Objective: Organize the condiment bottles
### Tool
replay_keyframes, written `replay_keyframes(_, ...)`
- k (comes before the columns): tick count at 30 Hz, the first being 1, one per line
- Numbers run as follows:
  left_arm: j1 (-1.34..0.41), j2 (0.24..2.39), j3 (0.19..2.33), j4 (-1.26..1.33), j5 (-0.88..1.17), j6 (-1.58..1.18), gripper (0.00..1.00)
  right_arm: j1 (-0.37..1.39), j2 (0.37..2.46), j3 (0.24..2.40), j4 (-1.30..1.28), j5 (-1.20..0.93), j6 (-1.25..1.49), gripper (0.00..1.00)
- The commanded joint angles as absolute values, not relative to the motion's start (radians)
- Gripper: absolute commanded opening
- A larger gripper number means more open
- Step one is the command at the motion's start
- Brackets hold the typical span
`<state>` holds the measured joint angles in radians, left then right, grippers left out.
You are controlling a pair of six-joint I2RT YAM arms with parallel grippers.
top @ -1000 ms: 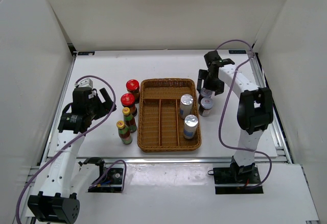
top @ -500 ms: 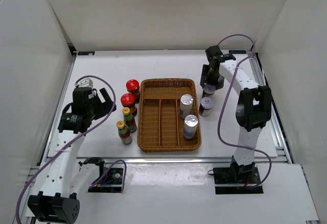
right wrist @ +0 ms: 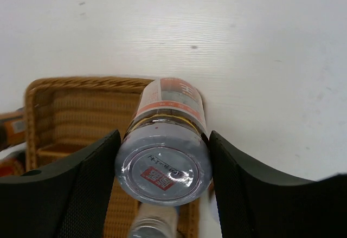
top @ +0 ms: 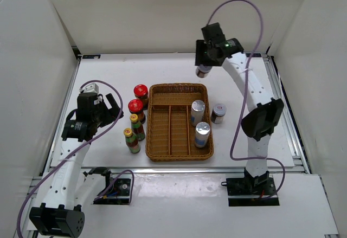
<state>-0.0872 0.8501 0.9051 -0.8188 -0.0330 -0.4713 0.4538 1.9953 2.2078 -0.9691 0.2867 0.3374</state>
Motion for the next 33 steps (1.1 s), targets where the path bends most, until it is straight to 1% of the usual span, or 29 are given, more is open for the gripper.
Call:
replay_keyframes(1,-0.087,0.854,0.899,-0.811,-0.025,-0.465,1.0,0.549,2.081,2.29,-0.916,0.202,0.29,0.0)
replay_keyframes(5,-0.087,0.845,0.899,-0.811,-0.034,-0.465,1.0,0.656,2.152,2.329,-0.907,0.193,0.27,0.0)
replay_keyframes(9,-0.087,0.845,0.899,-0.811,-0.034,-0.465,1.0,0.707,2.212,2.318,-0.853,0.172,0.27,0.0)
replay_keyframes(11,-0.087,0.845,0.899,-0.811,-0.034,-0.465,1.0,0.707,2.269,2.347,-0.853,0.172,0.281,0.0)
replay_keyframes(14,-0.087,0.845,0.899,-0.811,-0.034,-0.465,1.0,0.707,2.328,2.359,-0.853,0.114,0.302,0.0)
replay_keyframes(15,-0.087,0.854,0.899,-0.811,-0.034,-0.465,1.0,0.697,2.353,2.359,-0.844,0.098,0.311,0.02)
replay_keyframes(17,-0.087,0.854,0.899,-0.811,-0.034,-0.465,1.0,0.696,2.375,2.359,-0.844,0.084,0.311,0.18)
replay_keyframes(18,-0.087,0.854,0.899,-0.811,-0.034,-0.465,1.0,0.696,2.387,2.359,-0.844,0.084,0.311,0.33)
replay_keyframes(19,-0.087,0.854,0.899,-0.811,-0.034,-0.465,1.0,0.696,2.387,2.359,-0.844,0.084,0.311,0.42)
replay_keyframes(20,-0.087,0.854,0.899,-0.811,-0.034,-0.465,1.0,0.696,2.387,2.359,-0.844,0.084,0.311,0.54)
replay_keyframes(21,-0.087,0.854,0.899,-0.811,-0.034,-0.465,1.0,0.696,2.387,2.359,-0.844,0.106,0.311,0.7)
replay_keyframes(22,-0.087,0.864,0.899,-0.811,-0.034,-0.465,1.0,0.687,2.369,2.359,-0.854,0.118,0.322,0.95)
replay_keyframes(23,-0.087,0.864,0.899,-0.811,-0.034,-0.465,1.0,0.687,2.337,2.359,-0.867,0.133,0.322,1.0)
replay_keyframes(25,-0.087,0.864,0.899,-0.811,-0.034,-0.465,1.0,0.687,2.294,2.359,-0.877,0.192,0.322,1.0)
replay_keyframes(28,-0.087,0.864,0.899,-0.811,-0.034,-0.465,1.0,0.678,2.172,2.347,-0.89,0.287,0.322,1.0)
replay_keyframes(29,-0.087,0.864,0.899,-0.811,-0.034,-0.465,1.0,0.678,2.099,2.329,-0.89,0.317,0.312,1.0)
replay_keyframes(30,-0.087,0.864,0.899,-0.811,-0.034,-0.465,1.0,0.66,2.062,2.268,-0.89,0.381,0.311,1.0)
replay_keyframes(31,-0.087,0.864,0.899,-0.811,-0.034,-0.465,1.0,0.649,1.99,2.225,-0.9,0.4,0.311,1.0)
replay_keyframes(33,-0.087,0.864,0.899,-0.811,-0.034,-0.465,1.0,0.591,1.924,2.13,-0.919,0.41,0.345,1.0)
